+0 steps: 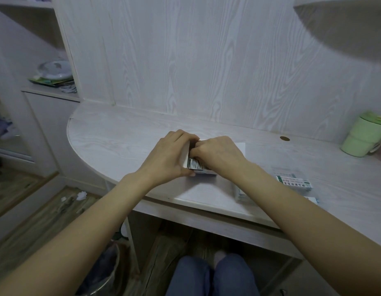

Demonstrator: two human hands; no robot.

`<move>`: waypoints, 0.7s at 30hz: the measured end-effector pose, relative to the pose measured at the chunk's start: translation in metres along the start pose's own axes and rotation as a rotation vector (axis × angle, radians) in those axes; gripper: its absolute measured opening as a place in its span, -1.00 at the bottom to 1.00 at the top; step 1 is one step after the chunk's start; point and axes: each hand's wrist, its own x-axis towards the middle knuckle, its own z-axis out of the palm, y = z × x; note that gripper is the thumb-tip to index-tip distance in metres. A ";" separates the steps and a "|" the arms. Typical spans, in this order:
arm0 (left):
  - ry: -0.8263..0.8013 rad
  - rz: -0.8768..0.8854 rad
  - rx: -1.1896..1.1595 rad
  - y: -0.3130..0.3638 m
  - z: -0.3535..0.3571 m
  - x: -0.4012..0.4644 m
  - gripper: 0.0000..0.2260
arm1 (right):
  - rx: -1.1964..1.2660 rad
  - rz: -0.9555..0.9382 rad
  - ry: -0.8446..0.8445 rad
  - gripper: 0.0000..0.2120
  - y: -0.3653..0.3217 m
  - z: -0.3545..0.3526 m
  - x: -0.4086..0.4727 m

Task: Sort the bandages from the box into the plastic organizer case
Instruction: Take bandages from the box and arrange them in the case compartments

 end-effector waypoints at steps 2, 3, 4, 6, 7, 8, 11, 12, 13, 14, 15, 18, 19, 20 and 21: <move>0.003 -0.005 0.018 0.001 0.001 0.001 -0.32 | 0.036 -0.004 0.026 -0.84 -0.002 -0.001 -0.002; 0.006 -0.010 0.043 0.001 0.001 0.001 -0.33 | 0.098 0.035 0.064 -0.83 -0.001 -0.003 -0.004; 0.011 -0.017 0.079 0.001 0.000 0.002 -0.33 | 0.191 0.105 0.123 -0.81 0.002 -0.004 -0.007; -0.001 -0.029 0.162 -0.001 -0.002 0.006 -0.32 | 0.428 0.306 0.318 -0.81 0.011 -0.007 -0.014; -0.018 -0.039 0.196 -0.002 -0.002 0.010 -0.31 | 0.556 0.410 0.409 -0.84 0.016 -0.008 -0.017; -0.044 -0.048 0.219 -0.003 -0.003 0.015 -0.29 | 0.694 0.497 0.483 -0.86 0.022 -0.008 -0.019; -0.145 -0.063 0.249 -0.004 -0.004 0.035 -0.27 | 1.015 0.642 0.527 -0.90 0.033 -0.006 -0.020; -0.179 -0.073 0.254 -0.002 -0.006 0.041 -0.27 | 1.060 0.657 0.512 -0.90 0.035 -0.004 -0.018; -0.212 -0.083 0.257 -0.001 -0.007 0.046 -0.27 | 1.074 0.664 0.500 -0.90 0.037 -0.002 -0.017; -0.241 -0.091 0.258 -0.001 -0.008 0.050 -0.27 | 1.072 0.669 0.497 -0.90 0.038 0.001 -0.016; -0.266 -0.101 0.258 -0.001 -0.009 0.053 -0.28 | 1.069 0.678 0.501 -0.90 0.038 0.003 -0.015; -0.351 -0.158 0.269 -0.003 -0.011 0.060 -0.29 | 1.102 0.715 0.539 -0.90 0.043 0.008 -0.014; -0.386 -0.180 0.284 -0.002 -0.012 0.062 -0.28 | 1.118 0.731 0.539 -0.90 0.045 0.009 -0.015; -0.414 -0.196 0.308 -0.001 -0.012 0.065 -0.28 | 1.138 0.745 0.537 -0.90 0.047 0.010 -0.015; -0.430 -0.207 0.331 0.001 -0.012 0.068 -0.26 | 1.166 0.762 0.539 -0.90 0.049 0.010 -0.016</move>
